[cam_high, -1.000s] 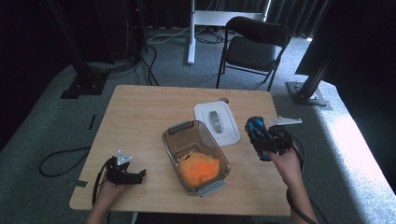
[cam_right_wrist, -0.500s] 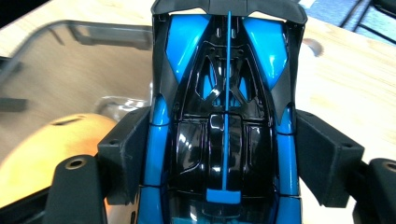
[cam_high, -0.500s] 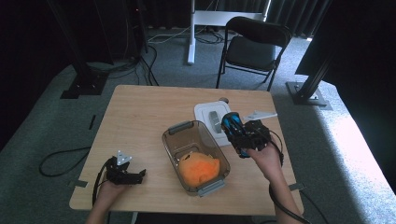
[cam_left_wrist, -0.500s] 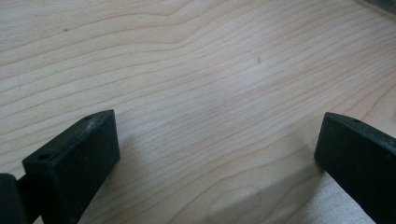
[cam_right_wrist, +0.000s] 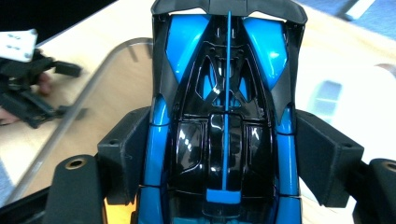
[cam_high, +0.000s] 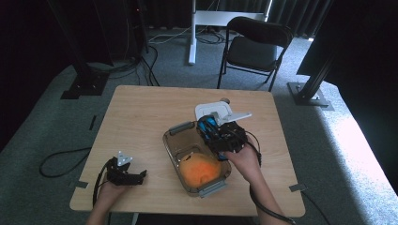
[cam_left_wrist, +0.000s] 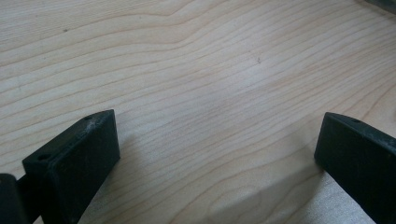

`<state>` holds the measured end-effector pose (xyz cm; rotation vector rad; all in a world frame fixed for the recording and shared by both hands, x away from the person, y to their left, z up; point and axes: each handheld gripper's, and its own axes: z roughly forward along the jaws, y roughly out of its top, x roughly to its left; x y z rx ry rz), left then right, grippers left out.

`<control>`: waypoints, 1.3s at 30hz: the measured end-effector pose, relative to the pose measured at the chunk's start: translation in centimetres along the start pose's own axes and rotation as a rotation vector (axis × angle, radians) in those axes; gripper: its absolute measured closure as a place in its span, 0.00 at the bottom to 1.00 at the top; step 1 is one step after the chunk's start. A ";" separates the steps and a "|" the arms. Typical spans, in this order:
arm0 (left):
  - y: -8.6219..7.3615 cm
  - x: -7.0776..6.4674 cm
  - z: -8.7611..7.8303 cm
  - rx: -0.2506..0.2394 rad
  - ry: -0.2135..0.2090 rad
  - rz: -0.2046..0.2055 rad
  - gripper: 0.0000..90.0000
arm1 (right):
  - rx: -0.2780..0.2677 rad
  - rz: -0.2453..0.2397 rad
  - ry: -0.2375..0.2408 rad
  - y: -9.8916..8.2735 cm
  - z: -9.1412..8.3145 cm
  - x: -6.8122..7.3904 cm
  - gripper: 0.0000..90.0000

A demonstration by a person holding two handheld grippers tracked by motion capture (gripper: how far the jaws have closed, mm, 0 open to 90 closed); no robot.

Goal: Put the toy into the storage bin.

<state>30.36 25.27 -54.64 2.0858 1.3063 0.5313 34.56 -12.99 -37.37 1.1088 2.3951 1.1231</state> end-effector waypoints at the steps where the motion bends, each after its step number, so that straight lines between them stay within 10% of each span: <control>1: 0.0 0.0 0.0 -0.001 0.000 0.000 0.00 | 0.005 -0.001 0.009 0.1 0.3 0.3 0.28; 30: 0.0 0.0 0.0 -0.002 0.000 0.001 0.00 | 0.170 0.030 0.062 -1.3 5.4 1.8 0.32; 31: 0.0 0.0 0.0 -0.003 -0.001 0.000 0.00 | 0.151 0.035 0.081 -1.2 5.2 1.8 0.41; 39: 0.0 0.0 0.0 -0.003 -0.001 0.000 0.00 | 0.102 0.065 0.104 -1.1 4.4 1.2 0.27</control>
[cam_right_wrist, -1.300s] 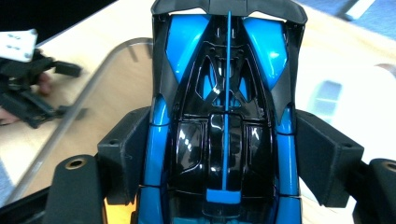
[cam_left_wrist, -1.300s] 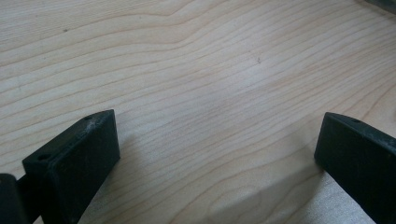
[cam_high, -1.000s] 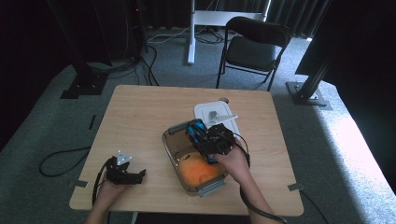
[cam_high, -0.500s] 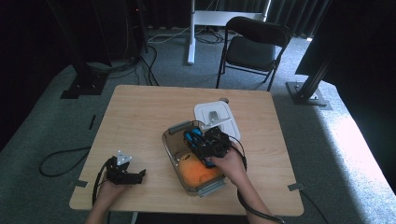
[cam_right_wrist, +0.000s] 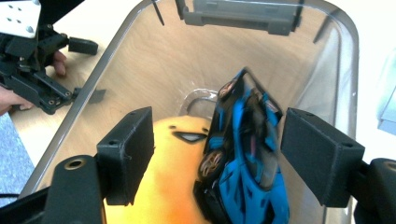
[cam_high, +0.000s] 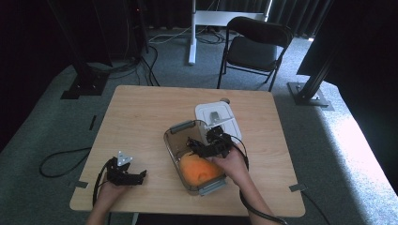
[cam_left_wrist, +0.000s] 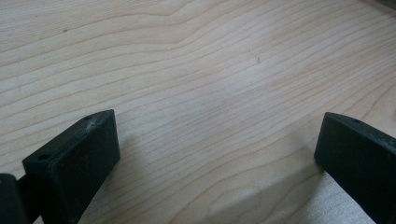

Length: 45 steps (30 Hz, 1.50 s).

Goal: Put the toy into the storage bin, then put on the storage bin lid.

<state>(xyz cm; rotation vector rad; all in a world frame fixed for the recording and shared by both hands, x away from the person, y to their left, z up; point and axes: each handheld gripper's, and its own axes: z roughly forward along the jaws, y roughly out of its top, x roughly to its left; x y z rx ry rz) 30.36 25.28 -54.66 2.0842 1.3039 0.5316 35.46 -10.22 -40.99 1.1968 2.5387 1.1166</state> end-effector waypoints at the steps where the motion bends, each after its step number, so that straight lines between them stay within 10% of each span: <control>1: 0.0 0.0 0.0 0.000 0.000 0.000 0.00 | -0.010 0.008 -0.004 -0.1 -0.1 -0.1 0.26; 26: 0.0 0.0 0.0 -0.001 0.000 -0.001 0.00 | -0.071 0.120 -0.161 -3.3 -4.3 -7.9 0.19; 45: 0.0 0.0 0.0 0.001 0.000 0.000 0.00 | -0.023 0.175 -0.239 -4.7 -0.6 -13.1 0.19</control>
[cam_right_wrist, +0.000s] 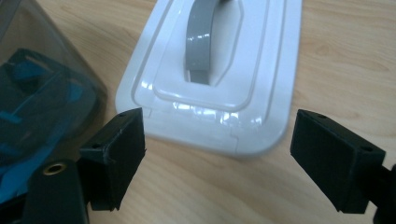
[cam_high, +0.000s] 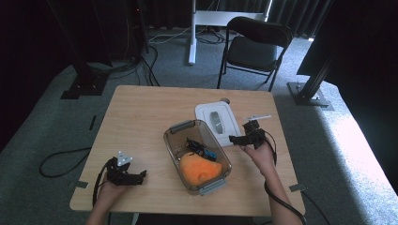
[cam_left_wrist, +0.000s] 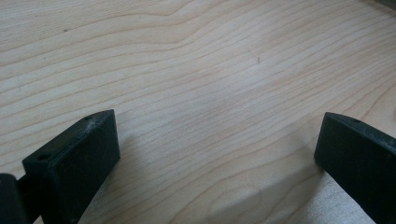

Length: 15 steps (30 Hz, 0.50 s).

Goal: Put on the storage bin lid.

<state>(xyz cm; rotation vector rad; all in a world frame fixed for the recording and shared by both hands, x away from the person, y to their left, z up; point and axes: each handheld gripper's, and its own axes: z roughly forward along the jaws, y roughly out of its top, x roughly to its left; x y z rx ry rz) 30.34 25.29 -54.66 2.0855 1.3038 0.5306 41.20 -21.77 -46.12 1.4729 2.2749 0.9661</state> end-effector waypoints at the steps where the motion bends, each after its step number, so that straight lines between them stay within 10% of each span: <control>1: 0.0 0.0 0.0 0.000 0.000 0.000 0.00 | -0.007 -0.003 0.002 0.1 0.2 0.0 0.19; 15: 0.0 0.0 0.0 0.000 -0.001 0.001 0.00 | 0.000 -0.033 -0.009 2.2 3.1 1.3 0.14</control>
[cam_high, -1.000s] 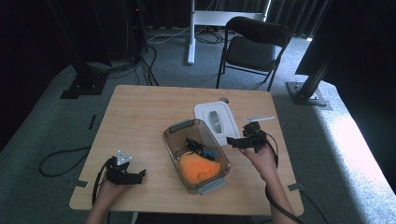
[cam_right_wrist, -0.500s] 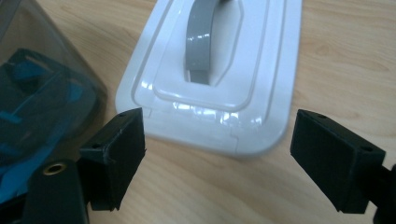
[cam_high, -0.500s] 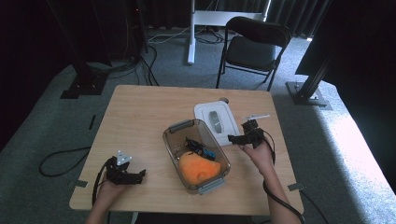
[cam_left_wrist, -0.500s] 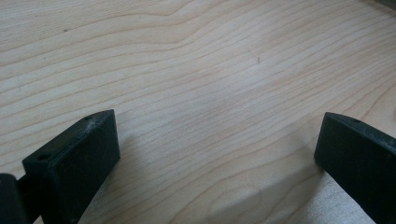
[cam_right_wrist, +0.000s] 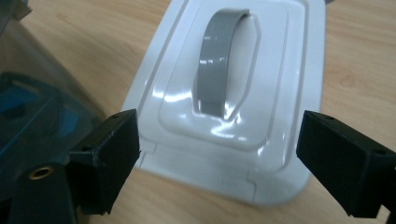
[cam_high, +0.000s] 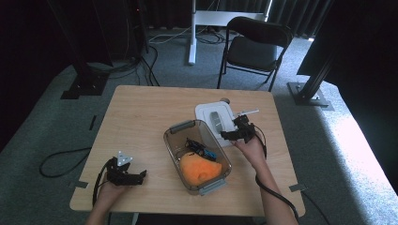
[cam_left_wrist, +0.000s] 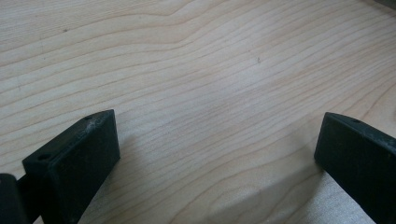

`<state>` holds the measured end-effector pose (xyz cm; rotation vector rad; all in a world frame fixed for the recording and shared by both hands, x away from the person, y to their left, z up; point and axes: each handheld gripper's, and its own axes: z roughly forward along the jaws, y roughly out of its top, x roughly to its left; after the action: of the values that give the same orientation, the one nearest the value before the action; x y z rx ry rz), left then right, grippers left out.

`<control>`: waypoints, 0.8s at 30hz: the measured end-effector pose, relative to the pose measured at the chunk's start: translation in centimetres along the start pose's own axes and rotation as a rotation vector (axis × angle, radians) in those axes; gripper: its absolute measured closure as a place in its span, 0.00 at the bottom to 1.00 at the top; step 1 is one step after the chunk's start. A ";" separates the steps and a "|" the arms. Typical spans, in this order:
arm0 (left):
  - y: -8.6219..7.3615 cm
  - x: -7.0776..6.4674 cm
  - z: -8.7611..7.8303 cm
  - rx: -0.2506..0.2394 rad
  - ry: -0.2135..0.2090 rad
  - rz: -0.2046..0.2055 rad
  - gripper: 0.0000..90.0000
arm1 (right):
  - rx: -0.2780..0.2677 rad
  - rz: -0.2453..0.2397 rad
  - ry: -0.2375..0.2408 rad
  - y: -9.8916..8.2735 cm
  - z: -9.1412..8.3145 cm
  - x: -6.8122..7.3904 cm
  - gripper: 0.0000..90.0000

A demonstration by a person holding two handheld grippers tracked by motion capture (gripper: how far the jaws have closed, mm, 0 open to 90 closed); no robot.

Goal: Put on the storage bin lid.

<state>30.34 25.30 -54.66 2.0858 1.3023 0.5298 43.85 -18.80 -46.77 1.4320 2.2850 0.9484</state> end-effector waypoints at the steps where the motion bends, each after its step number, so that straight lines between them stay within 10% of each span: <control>1: 0.0 0.0 0.0 0.000 0.000 0.000 0.00 | -0.003 -0.004 0.005 0.1 0.2 0.1 0.14; 24: 0.0 0.0 0.0 0.000 0.000 0.000 0.00 | 0.025 0.005 -0.043 1.6 4.9 0.1 0.21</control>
<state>30.34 25.30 -54.66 2.0859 1.3022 0.5297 47.63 -16.41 -49.34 1.4545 2.2711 0.8841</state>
